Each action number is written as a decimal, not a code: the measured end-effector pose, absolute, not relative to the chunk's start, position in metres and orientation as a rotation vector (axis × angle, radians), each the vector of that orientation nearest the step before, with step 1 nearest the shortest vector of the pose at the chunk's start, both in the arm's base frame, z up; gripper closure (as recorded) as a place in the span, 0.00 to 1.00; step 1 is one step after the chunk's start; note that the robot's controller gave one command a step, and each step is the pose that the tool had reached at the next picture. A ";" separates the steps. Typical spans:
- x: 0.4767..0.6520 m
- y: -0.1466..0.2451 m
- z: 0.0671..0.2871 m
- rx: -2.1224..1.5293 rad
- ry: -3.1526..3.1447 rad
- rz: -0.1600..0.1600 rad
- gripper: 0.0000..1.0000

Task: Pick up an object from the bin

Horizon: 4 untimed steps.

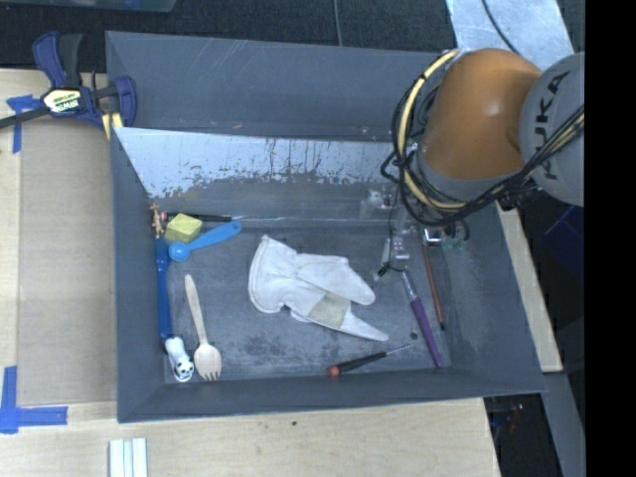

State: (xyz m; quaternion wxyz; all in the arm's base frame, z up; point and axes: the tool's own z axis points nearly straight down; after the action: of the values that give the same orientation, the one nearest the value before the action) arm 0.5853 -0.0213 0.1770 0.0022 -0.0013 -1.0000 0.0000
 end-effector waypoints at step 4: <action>0.512 0.000 0.099 -0.318 -3.131 0.002 0.00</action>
Offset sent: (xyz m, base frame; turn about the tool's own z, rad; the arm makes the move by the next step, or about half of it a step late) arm -0.0187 0.0164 -0.1070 -0.0116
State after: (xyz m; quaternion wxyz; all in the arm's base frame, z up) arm 0.5124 0.0005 0.0994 -0.0026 -0.1010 -0.9949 0.0006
